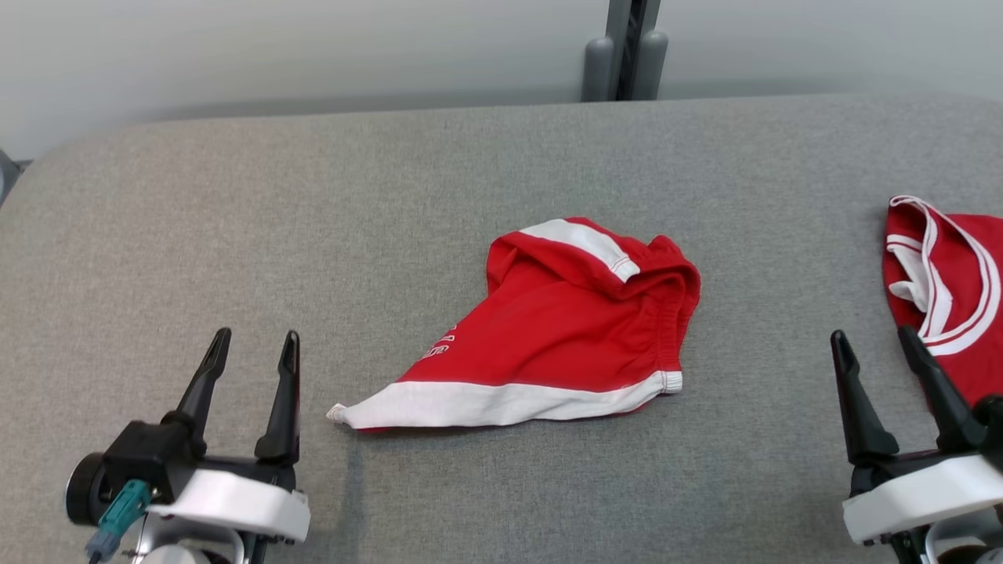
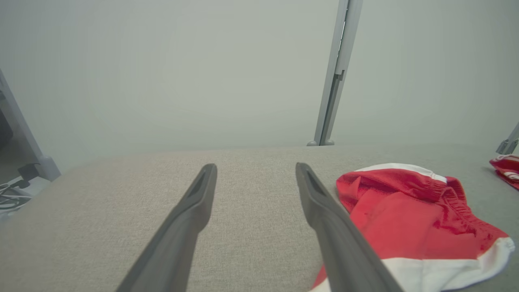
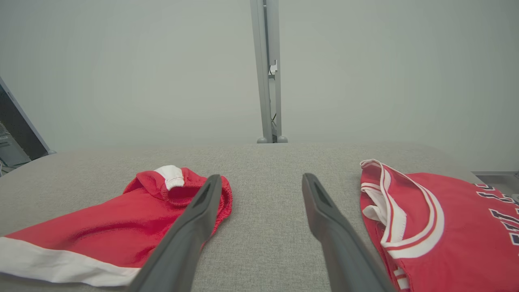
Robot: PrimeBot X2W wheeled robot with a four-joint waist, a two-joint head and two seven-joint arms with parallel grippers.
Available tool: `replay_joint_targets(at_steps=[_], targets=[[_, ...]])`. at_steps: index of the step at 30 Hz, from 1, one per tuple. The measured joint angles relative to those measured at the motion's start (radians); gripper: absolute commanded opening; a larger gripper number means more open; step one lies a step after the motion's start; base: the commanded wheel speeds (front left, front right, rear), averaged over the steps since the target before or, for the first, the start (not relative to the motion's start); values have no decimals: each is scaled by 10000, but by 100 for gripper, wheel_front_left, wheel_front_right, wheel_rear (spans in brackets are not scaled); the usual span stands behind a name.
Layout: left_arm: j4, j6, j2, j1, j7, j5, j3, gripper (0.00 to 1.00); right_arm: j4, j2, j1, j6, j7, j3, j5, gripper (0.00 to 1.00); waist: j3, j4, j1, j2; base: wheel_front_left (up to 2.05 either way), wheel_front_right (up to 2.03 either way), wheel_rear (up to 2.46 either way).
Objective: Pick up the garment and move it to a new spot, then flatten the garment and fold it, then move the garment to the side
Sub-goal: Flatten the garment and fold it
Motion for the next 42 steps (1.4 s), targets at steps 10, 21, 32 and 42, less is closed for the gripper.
replay_joint_targets(at_steps=[10, 21, 32, 42], targets=[[-1289, 529, 349, 1075, 738, 69, 56, 100, 113, 56, 383, 0, 10, 127, 27, 100, -542, -131, 0, 0, 0, 0, 0], [-1599, 694, 385, 1150, 884, 56, 50, 100, 50, 96, 394, 0, 56, 69, 46, 100, -463, -30, 0, 0, 0, 0, 0], [-539, -330, 374, 424, 2890, -1360, -479, 100, -13, 86, 212, 0, 142, 249, 86, 100, 75, -39, 0, 0, 0, 0, 0], [1104, -1361, 265, -64, 3800, -2863, -416, 100, 151, 117, -5, 0, 46, 305, 213, 100, 654, -408, 0, 0, 0, 0, 0]])
